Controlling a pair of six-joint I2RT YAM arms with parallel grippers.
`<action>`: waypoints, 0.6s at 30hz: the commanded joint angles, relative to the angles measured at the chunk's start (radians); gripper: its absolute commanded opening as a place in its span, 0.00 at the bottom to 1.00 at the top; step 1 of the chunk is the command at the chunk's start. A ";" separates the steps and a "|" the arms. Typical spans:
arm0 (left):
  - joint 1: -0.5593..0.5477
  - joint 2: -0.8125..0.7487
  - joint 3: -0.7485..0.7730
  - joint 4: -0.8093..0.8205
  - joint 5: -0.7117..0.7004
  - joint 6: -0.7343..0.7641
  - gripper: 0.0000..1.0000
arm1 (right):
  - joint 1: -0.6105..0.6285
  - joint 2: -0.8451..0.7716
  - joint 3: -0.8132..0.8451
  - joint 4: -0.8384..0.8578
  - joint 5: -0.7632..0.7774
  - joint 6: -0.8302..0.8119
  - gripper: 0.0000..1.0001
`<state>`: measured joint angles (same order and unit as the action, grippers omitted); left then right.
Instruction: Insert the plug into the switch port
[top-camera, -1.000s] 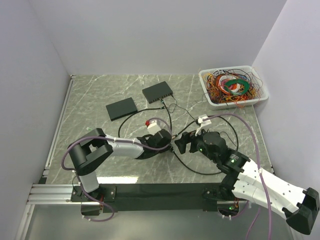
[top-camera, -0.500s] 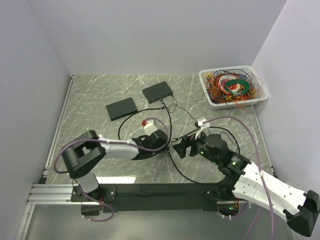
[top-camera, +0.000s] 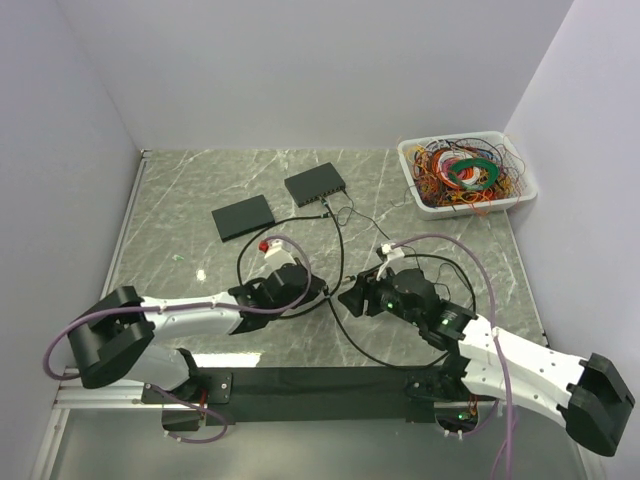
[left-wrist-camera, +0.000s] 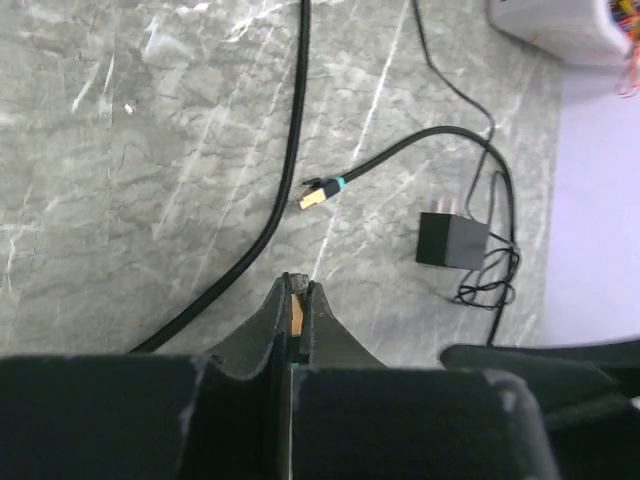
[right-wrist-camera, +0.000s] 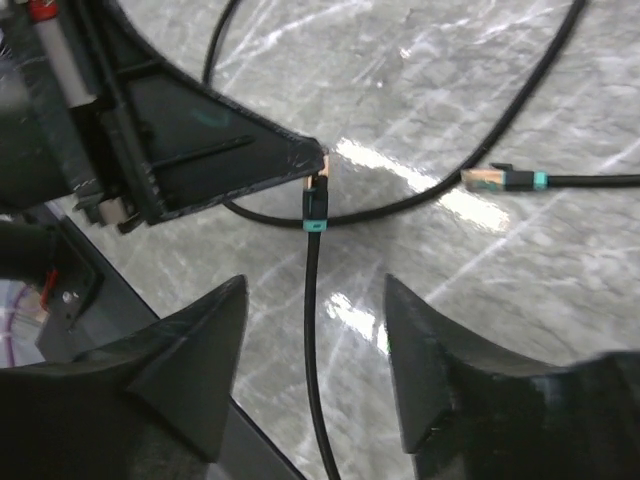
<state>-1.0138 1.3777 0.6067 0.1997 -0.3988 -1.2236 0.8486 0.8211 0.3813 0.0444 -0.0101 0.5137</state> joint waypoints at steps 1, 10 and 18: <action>0.001 -0.068 -0.021 0.070 -0.011 0.003 0.00 | 0.006 0.038 -0.019 0.169 -0.024 0.043 0.62; 0.001 -0.097 -0.045 0.112 0.014 0.003 0.01 | 0.007 0.214 0.011 0.310 -0.122 0.063 0.57; 0.001 -0.095 -0.050 0.124 0.021 0.003 0.00 | 0.007 0.240 0.013 0.338 -0.110 0.069 0.52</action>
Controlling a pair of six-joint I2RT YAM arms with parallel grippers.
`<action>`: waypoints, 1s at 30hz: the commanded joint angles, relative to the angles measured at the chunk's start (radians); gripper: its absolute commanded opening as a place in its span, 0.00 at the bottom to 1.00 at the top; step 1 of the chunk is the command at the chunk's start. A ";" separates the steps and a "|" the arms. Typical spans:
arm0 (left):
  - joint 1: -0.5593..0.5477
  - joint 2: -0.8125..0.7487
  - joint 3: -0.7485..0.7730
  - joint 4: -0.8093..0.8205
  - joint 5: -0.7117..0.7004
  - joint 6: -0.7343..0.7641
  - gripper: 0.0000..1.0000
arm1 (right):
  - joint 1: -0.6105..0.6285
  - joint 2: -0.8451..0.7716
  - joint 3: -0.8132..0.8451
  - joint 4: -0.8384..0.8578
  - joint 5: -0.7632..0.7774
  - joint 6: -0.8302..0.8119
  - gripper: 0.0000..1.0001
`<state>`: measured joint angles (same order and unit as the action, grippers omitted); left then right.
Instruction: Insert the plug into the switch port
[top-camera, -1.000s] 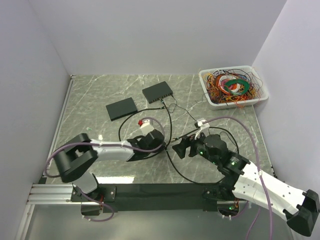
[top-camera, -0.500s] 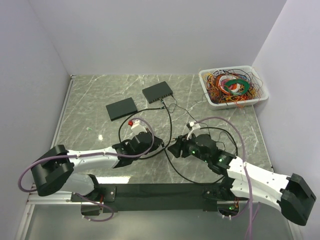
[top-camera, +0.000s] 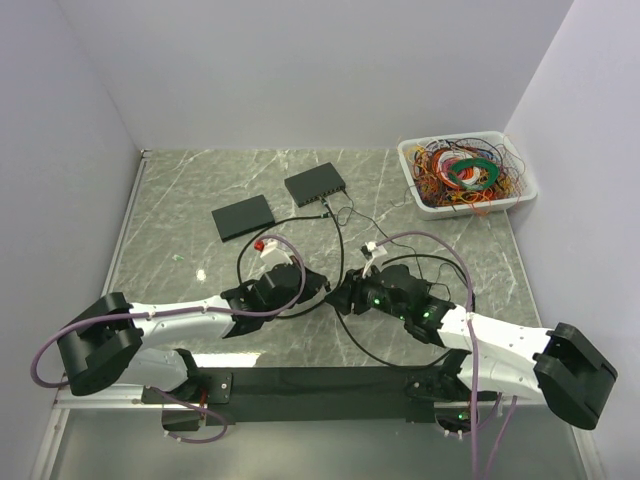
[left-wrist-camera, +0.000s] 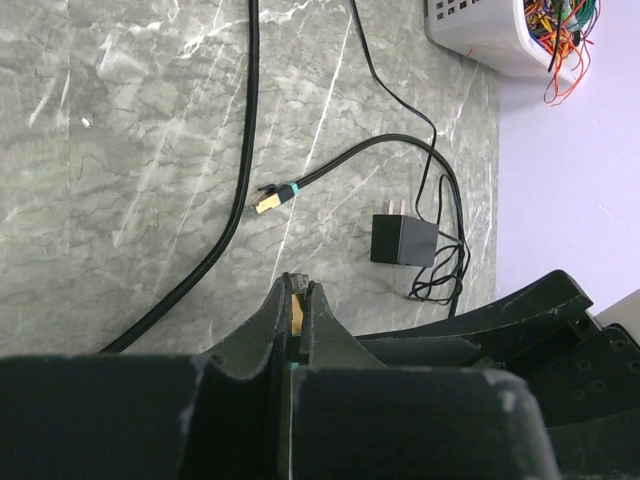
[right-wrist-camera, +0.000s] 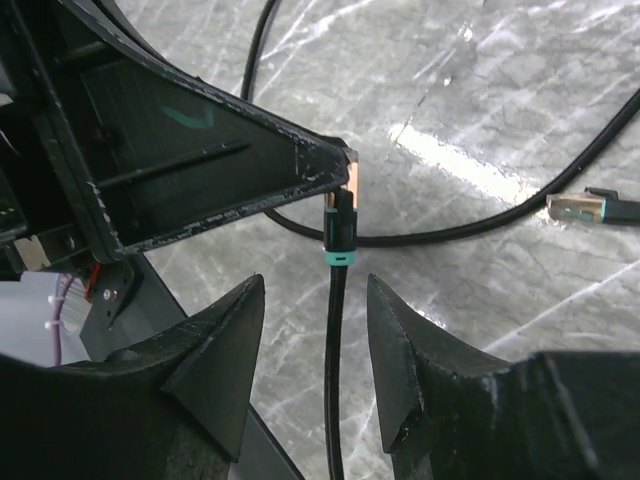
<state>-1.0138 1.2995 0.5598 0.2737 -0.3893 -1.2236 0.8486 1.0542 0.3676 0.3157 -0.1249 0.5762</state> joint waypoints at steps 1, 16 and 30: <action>0.001 -0.016 0.000 0.050 0.012 0.001 0.00 | 0.007 0.007 0.027 0.071 0.007 0.010 0.52; 0.000 -0.037 -0.011 0.048 0.010 -0.004 0.00 | 0.006 0.047 0.056 0.077 0.044 0.016 0.43; -0.002 -0.025 -0.005 0.068 0.023 0.001 0.00 | 0.007 0.075 0.063 0.100 0.030 0.027 0.20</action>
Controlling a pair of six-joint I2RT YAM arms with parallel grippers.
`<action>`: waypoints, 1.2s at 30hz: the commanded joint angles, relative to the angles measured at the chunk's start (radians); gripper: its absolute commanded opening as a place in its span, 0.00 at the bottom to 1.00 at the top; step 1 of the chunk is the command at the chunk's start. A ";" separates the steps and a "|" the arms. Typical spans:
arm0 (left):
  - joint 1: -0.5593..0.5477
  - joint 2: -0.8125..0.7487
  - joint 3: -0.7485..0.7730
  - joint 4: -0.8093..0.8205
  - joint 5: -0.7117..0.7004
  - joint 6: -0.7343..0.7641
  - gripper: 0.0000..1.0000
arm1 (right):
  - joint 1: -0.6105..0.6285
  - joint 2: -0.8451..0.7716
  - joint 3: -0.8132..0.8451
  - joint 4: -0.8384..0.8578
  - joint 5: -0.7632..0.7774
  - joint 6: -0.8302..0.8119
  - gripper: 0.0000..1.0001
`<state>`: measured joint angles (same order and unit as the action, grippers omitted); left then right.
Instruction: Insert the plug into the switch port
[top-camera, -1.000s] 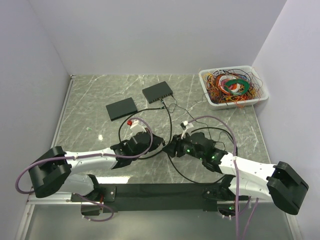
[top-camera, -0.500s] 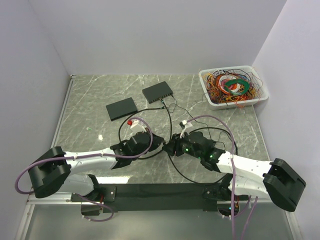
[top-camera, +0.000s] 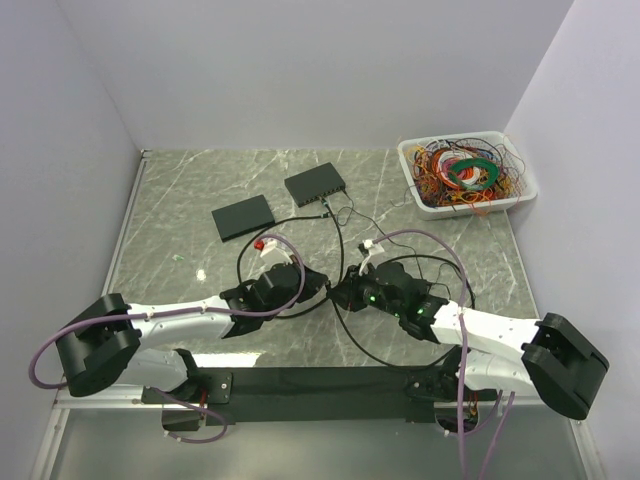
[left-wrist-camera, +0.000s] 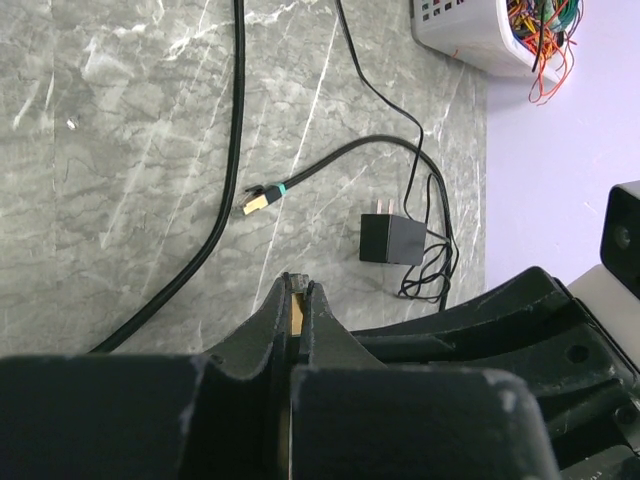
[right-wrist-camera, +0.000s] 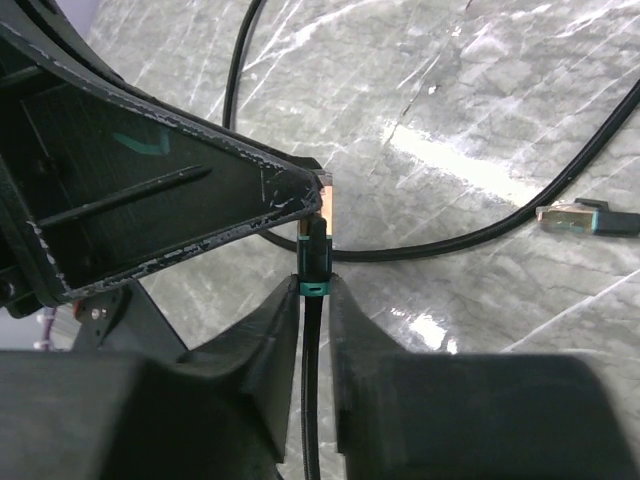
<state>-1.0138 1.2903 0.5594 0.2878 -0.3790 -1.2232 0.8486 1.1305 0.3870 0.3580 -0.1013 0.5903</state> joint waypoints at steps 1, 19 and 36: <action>-0.002 -0.017 -0.006 0.051 0.014 0.002 0.00 | 0.007 0.000 0.044 0.056 0.009 0.011 0.18; 0.210 -0.178 0.002 -0.211 -0.006 0.166 0.59 | 0.006 -0.046 0.036 -0.013 0.075 -0.004 0.00; 0.707 0.555 0.745 -0.285 0.252 0.544 0.38 | 0.006 -0.072 -0.014 -0.019 0.045 -0.006 0.00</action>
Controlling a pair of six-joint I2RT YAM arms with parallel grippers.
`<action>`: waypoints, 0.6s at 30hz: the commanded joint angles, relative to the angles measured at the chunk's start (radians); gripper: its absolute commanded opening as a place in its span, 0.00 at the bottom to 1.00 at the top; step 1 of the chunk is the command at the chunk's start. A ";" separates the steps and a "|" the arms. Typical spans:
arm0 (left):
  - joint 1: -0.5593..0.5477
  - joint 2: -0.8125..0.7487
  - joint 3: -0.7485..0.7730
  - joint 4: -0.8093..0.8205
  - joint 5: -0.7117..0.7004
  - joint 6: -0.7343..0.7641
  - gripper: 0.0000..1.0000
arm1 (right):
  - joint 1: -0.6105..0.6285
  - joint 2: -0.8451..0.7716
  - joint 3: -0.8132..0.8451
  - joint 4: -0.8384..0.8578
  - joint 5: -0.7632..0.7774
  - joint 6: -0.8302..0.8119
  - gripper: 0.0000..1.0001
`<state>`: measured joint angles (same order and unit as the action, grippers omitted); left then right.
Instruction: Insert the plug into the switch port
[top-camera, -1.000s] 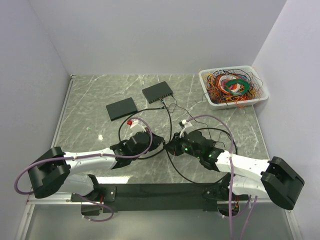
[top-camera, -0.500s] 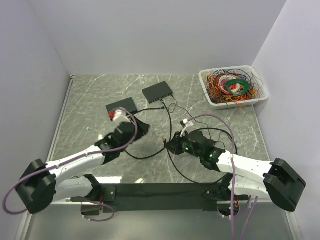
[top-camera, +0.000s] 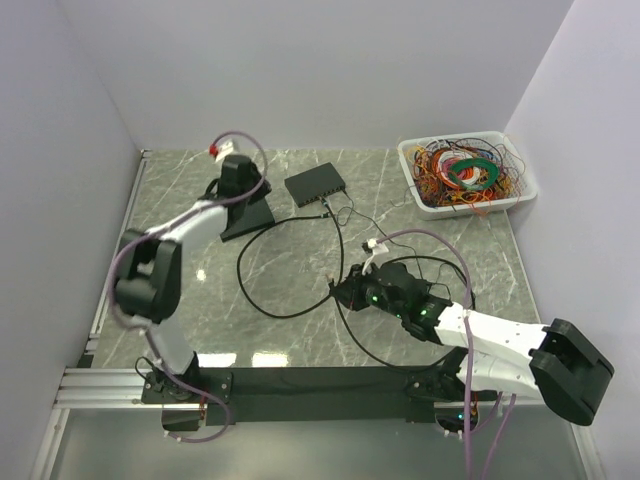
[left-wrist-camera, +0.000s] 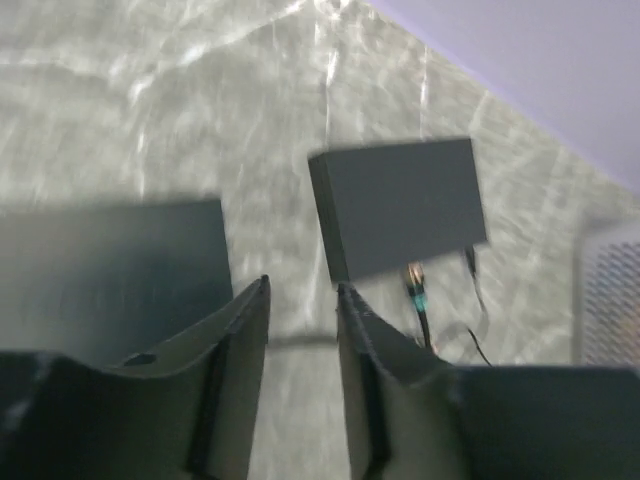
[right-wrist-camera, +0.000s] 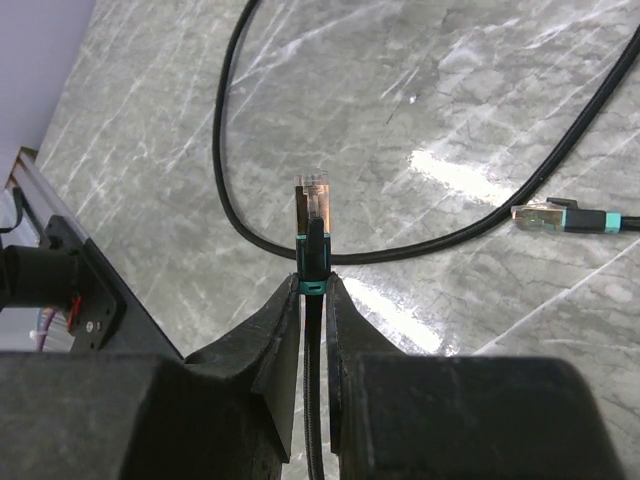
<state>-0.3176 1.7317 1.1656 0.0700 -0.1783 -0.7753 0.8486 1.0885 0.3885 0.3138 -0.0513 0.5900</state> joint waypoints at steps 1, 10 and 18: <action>0.015 0.156 0.240 -0.103 0.046 0.112 0.36 | 0.007 -0.029 -0.019 0.027 -0.010 -0.006 0.00; 0.103 0.492 0.620 -0.378 -0.091 0.156 0.19 | 0.010 -0.081 -0.057 0.045 -0.067 0.017 0.00; 0.173 0.451 0.490 -0.394 -0.144 0.159 0.18 | 0.012 -0.131 -0.053 0.002 -0.059 0.001 0.00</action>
<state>-0.1589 2.2318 1.6718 -0.2745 -0.2756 -0.6388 0.8516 0.9817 0.3305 0.3122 -0.1066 0.5972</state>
